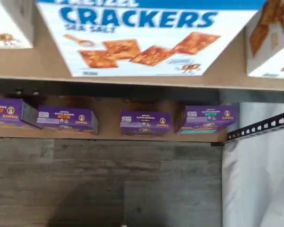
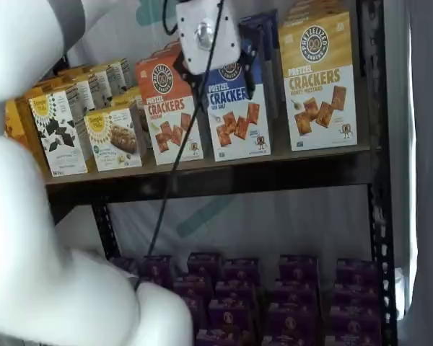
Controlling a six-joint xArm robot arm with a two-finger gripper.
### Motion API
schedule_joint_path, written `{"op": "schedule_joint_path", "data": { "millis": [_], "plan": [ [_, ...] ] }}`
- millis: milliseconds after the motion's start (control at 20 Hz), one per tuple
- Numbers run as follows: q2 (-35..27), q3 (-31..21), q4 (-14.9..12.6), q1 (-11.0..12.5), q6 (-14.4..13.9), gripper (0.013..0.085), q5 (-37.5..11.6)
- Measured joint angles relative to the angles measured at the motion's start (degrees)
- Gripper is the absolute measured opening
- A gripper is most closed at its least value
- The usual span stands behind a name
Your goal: Retrieve the yellow and white box located on the top shelf, the sixth one from the left
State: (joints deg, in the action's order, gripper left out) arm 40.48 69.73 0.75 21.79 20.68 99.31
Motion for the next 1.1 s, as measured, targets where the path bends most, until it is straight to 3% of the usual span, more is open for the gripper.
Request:
{"op": "schedule_joint_path", "data": {
  "millis": [300, 550, 1100],
  "plan": [
    [-4.26, 3.07, 1.29, 4.84, 4.67, 0.0850, -0.70],
    [-5.18, 2.49, 4.23, 9.34, 8.62, 0.0850, -4.29],
    [-6.39, 1.84, 6.64, 14.12, 13.10, 0.0850, -10.00]
  ]
}}
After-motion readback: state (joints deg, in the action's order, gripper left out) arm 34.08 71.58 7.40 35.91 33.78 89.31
